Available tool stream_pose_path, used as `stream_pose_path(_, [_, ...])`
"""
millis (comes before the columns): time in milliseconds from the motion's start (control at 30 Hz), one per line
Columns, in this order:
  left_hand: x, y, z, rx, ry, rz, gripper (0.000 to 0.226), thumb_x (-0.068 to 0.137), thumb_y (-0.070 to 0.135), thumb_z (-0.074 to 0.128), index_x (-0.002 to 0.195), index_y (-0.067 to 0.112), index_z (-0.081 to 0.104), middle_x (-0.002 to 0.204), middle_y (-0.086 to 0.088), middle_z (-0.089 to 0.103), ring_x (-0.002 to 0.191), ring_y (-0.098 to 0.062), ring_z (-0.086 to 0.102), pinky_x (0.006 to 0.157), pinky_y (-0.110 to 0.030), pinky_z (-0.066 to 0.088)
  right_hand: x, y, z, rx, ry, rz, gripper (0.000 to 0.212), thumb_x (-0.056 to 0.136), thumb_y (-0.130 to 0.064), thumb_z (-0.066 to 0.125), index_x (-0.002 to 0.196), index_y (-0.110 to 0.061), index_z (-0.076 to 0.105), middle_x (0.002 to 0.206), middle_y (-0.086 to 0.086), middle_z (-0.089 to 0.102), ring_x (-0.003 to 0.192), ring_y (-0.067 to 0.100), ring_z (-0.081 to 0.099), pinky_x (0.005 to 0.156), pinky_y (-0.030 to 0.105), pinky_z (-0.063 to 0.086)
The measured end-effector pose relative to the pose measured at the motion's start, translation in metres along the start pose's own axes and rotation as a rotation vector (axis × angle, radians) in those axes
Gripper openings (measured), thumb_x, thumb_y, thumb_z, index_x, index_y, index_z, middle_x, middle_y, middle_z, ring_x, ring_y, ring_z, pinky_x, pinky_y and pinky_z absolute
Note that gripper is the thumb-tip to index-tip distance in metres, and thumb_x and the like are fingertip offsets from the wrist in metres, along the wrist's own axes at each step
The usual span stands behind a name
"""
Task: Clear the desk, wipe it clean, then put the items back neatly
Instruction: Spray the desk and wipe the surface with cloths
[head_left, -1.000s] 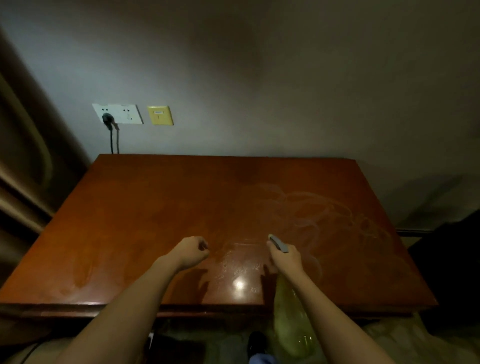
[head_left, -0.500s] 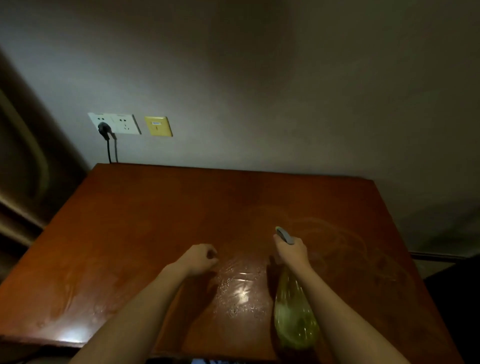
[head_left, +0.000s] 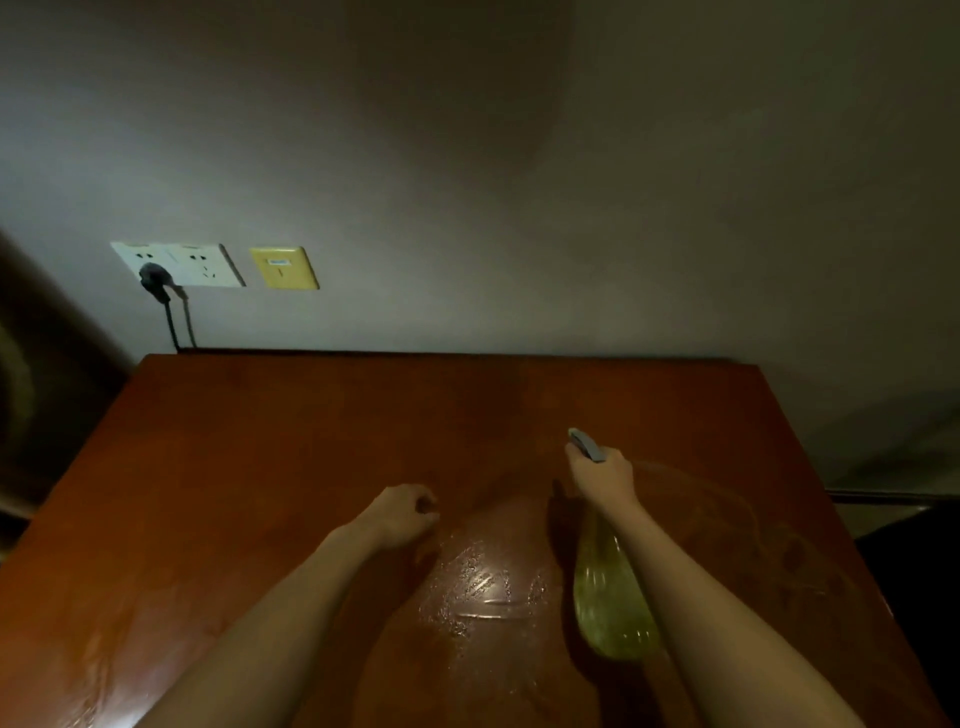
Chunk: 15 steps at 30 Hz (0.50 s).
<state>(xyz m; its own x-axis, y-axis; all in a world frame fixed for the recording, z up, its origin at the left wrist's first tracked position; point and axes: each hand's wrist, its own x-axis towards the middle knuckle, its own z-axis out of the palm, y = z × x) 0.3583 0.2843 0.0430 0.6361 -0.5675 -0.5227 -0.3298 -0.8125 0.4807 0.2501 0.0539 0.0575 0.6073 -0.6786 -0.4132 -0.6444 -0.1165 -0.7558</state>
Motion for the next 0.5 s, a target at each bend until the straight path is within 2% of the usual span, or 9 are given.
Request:
stream_pose_path(100, [0.017, -0.005, -0.002, 0.003, -0.024, -0.005, 0.033, 0.097, 0.025, 0.051, 0.127, 0.012, 0.053, 0.130, -0.005, 0.053, 0.112, -0.015, 0.054, 0.089, -0.022, 0.044, 0.006, 0.001, -0.011, 0.079, 0.042, 0.002, 0.027, 0.094, -0.023, 0.054, 0.068, -0.014, 0.052, 0.066, 0.002, 0.051, 0.057, 0.015, 0.048, 0.053, 0.026, 0.037])
stream_pose_path(233, [0.035, 0.003, 0.004, 0.014, -0.065, 0.040, 0.030, 0.097, 0.023, 0.050, 0.124, 0.011, 0.054, 0.123, -0.002, 0.055, 0.096, -0.008, 0.053, 0.073, -0.014, 0.042, 0.018, 0.002, -0.019, 0.122, 0.175, -0.042, 0.028, 0.093, -0.022, 0.052, 0.067, -0.013, 0.053, 0.064, 0.003, 0.051, 0.061, 0.019, 0.049, 0.058, 0.029, 0.037])
stream_pose_path(333, [0.045, 0.014, 0.011, 0.005, -0.089, 0.081, 0.028, 0.098, 0.023, 0.049, 0.122, 0.012, 0.055, 0.119, -0.001, 0.056, 0.092, -0.007, 0.054, 0.064, -0.010, 0.041, 0.030, 0.005, -0.017, 0.086, 0.138, 0.092, 0.026, 0.093, -0.029, 0.052, 0.078, -0.009, 0.059, 0.073, 0.006, 0.058, 0.060, 0.017, 0.053, 0.052, 0.028, 0.040])
stream_pose_path(400, [0.047, 0.021, 0.017, 0.017, -0.105, 0.118, 0.028, 0.097, 0.023, 0.049, 0.122, 0.012, 0.056, 0.121, -0.003, 0.057, 0.095, -0.008, 0.053, 0.071, -0.014, 0.040, 0.030, 0.015, -0.017, 0.052, 0.130, 0.198, 0.028, 0.092, -0.032, 0.052, 0.082, -0.006, 0.059, 0.076, 0.007, 0.059, 0.058, 0.017, 0.053, 0.051, 0.029, 0.041])
stream_pose_path(500, [0.051, 0.024, 0.028, 0.028, -0.121, 0.164, 0.028, 0.096, 0.024, 0.051, 0.121, 0.012, 0.057, 0.120, -0.003, 0.057, 0.097, -0.008, 0.052, 0.078, -0.019, 0.039, 0.016, 0.033, -0.021, 0.108, 0.190, 0.221, 0.028, 0.093, -0.029, 0.052, 0.072, -0.010, 0.054, 0.070, 0.005, 0.055, 0.057, 0.018, 0.050, 0.053, 0.030, 0.040])
